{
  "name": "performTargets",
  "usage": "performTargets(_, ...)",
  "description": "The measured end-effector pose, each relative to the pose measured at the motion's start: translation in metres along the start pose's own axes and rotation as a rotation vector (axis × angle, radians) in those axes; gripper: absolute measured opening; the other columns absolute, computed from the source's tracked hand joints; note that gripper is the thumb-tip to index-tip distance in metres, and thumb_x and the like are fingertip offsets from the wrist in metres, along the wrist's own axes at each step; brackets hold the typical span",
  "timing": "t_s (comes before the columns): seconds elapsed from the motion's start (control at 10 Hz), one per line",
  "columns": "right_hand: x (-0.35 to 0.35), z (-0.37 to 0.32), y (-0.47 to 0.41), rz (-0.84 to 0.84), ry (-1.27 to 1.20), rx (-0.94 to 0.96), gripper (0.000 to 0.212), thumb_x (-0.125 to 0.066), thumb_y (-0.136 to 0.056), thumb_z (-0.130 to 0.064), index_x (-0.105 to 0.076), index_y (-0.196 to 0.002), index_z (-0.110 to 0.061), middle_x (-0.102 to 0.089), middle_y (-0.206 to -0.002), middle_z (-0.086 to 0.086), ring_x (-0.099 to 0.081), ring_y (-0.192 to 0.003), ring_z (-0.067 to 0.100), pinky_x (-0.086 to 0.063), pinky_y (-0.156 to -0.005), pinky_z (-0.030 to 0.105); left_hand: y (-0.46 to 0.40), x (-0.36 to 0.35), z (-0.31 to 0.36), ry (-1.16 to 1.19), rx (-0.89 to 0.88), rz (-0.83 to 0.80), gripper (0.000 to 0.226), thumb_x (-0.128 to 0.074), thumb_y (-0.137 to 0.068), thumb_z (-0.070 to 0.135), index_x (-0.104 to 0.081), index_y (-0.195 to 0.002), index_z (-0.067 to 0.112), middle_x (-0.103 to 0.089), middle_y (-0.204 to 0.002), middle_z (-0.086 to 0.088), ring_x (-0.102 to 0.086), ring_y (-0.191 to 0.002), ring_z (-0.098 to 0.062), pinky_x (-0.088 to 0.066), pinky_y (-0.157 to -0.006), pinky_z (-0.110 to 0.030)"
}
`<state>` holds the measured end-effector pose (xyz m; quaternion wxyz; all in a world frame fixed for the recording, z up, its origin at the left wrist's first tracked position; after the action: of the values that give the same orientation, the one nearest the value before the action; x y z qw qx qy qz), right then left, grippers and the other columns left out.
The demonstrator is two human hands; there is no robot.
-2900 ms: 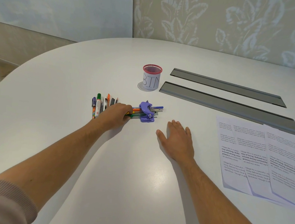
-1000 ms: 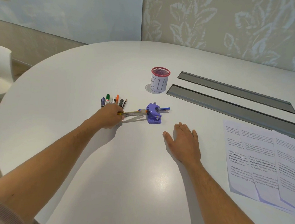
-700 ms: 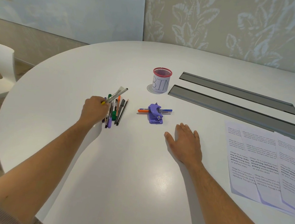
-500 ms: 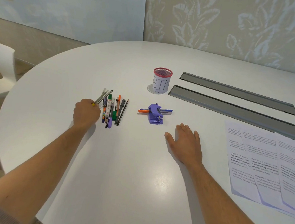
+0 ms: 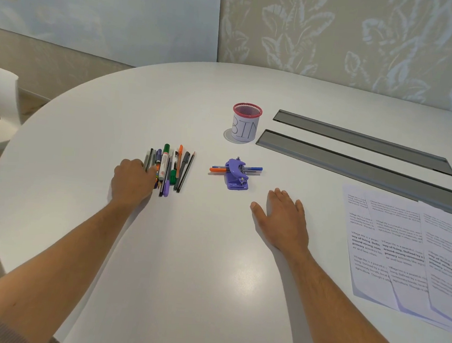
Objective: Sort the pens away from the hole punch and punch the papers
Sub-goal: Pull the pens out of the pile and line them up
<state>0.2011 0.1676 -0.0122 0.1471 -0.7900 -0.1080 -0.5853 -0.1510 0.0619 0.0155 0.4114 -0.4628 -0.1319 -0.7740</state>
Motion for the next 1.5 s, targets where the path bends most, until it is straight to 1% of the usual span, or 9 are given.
performTargets(0.2,0.000,0.000,0.000,0.000,-0.001,0.004,0.071,-0.030,-0.098,-0.060,-0.033,-0.152,-0.015,-0.028,-0.162,0.001,-0.017,-0.151,0.015,-0.005,-0.123,0.042,0.004,0.005,0.015,-0.121,-0.067,0.062,0.043,-0.050,-0.093,0.041,-0.064,-0.113,0.005,-0.058,-0.112,-0.020,-0.051,-0.108,-0.040,-0.042,-0.089,-0.047)
performTargets(0.3,0.001,-0.001,0.001,-0.005,-0.003,0.004,0.071,-0.029,-0.098,-0.060,-0.032,-0.152,-0.014,-0.027,-0.162,0.001,-0.017,-0.151,0.015,-0.004,-0.123,0.042,0.009,0.003,0.043,-0.106,-0.210,0.080,0.039,-0.052,-0.093,0.039,-0.064,-0.117,0.010,-0.059,-0.117,-0.016,-0.049,-0.111,-0.037,-0.039,-0.091,-0.045)
performTargets(0.6,0.001,-0.001,0.001,-0.010,-0.005,0.007,0.072,-0.028,-0.098,-0.060,-0.031,-0.153,-0.014,-0.026,-0.163,0.001,-0.016,-0.151,0.015,-0.003,-0.123,0.042,0.020,-0.036,0.104,-0.106,-0.494,-0.108,0.042,-0.058,-0.090,0.045,-0.062,-0.124,0.021,-0.061,-0.130,-0.005,-0.049,-0.122,-0.028,-0.036,-0.100,-0.042)
performTargets(0.8,0.000,0.000,0.000,-0.005,-0.010,0.010,0.072,-0.029,-0.098,-0.060,-0.032,-0.153,-0.014,-0.026,-0.163,0.002,-0.016,-0.151,0.015,-0.004,-0.124,0.043,0.026,-0.058,0.136,-0.243,-0.617,-0.220,0.048,-0.052,-0.093,0.048,-0.051,-0.137,0.029,-0.055,-0.140,0.000,-0.045,-0.128,-0.027,-0.033,-0.103,-0.045)
performTargets(0.9,0.000,0.001,0.000,-0.003,-0.016,0.009,0.072,-0.029,-0.097,-0.061,-0.032,-0.153,-0.015,-0.026,-0.163,0.001,-0.016,-0.151,0.015,-0.004,-0.124,0.043,0.025,-0.068,0.144,-0.311,-0.608,-0.247,0.044,-0.051,-0.094,0.047,-0.053,-0.136,0.032,-0.060,-0.133,-0.002,-0.048,-0.123,-0.028,-0.033,-0.098,-0.043)
performTargets(1.1,0.000,0.001,-0.001,0.011,-0.027,0.017,0.071,-0.030,-0.097,-0.060,-0.035,-0.151,-0.015,-0.028,-0.162,0.001,-0.016,-0.151,0.015,-0.005,-0.124,0.043,0.026,-0.069,0.149,-0.225,-0.627,-0.194,0.029,-0.055,-0.094,0.042,-0.069,-0.111,0.024,-0.073,-0.103,-0.002,-0.062,-0.096,-0.026,-0.034,-0.070,-0.031)
performTargets(1.2,-0.001,0.000,-0.001,0.011,-0.027,0.020,0.071,-0.030,-0.097,-0.060,-0.036,-0.150,-0.015,-0.029,-0.161,0.001,-0.017,-0.151,0.015,-0.006,-0.124,0.043,0.026,-0.068,0.147,-0.184,-0.620,-0.206,0.026,-0.058,-0.093,0.038,-0.070,-0.109,0.022,-0.073,-0.100,-0.002,-0.063,-0.092,-0.025,-0.038,-0.069,-0.031)
performTargets(1.3,-0.001,0.001,-0.001,0.008,-0.026,0.017,0.071,-0.030,-0.097,-0.060,-0.035,-0.151,-0.015,-0.028,-0.162,0.001,-0.017,-0.151,0.015,-0.005,-0.124,0.043,0.026,-0.065,0.143,-0.086,-0.594,-0.257,0.021,-0.062,-0.091,0.029,-0.071,-0.106,0.018,-0.073,-0.099,-0.005,-0.063,-0.090,-0.026,-0.047,-0.076,-0.036)
performTargets(1.5,0.000,0.000,-0.001,0.008,-0.028,0.021,0.071,-0.030,-0.097,-0.060,-0.035,-0.151,-0.014,-0.029,-0.162,0.001,-0.017,-0.151,0.015,-0.005,-0.123,0.043,0.024,-0.051,0.127,0.016,-0.533,-0.286,0.019,-0.063,-0.090,0.020,-0.073,-0.105,0.015,-0.074,-0.097,-0.006,-0.061,-0.084,-0.024,-0.049,-0.076,-0.035)
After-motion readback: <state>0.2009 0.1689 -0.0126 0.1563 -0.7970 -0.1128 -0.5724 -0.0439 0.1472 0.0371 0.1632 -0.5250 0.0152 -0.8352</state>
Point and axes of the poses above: each hand's wrist, its own y-axis away from the middle knuckle, its own x-axis out of the back of the hand, z = x × y, the point moved 7 cm from there along -y, towards the middle knuckle
